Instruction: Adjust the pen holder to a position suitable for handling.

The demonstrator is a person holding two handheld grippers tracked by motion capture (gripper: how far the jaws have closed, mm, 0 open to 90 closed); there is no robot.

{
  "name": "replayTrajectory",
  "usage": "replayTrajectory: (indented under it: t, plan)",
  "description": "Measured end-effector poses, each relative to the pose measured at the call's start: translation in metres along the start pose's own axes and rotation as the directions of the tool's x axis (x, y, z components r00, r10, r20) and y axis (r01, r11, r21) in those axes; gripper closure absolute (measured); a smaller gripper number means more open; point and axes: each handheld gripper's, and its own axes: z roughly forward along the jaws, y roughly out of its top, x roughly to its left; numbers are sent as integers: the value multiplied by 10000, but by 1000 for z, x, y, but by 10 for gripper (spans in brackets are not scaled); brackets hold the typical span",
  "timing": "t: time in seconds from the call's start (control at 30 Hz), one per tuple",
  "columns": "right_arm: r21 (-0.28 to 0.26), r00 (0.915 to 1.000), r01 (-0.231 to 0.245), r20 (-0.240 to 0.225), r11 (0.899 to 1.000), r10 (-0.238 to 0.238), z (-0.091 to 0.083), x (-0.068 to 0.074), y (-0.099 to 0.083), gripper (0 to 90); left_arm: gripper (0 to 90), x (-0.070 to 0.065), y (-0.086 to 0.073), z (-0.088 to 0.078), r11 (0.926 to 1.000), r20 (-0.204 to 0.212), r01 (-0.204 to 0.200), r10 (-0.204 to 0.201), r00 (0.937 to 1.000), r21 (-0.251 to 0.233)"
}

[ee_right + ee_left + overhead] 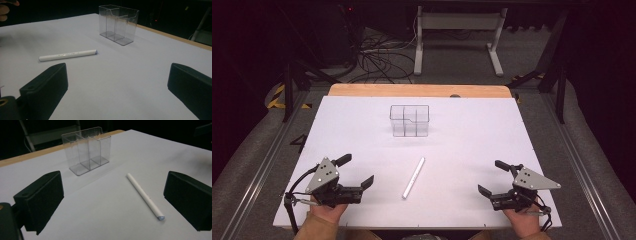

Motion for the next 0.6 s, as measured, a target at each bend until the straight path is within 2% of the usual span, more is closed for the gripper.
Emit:
replayTrajectory:
  t: [0.23,0.6]
  plan:
    - [66,10000,-37,-20,10000,37,-1,0,0,36,40,-6,15,14,9997,380,-162,154,9992,192]
    - [101,10000,-75,-60,9999,76,-2,0,-2,36,40,-11,26,32,9988,735,-280,249,9970,409]
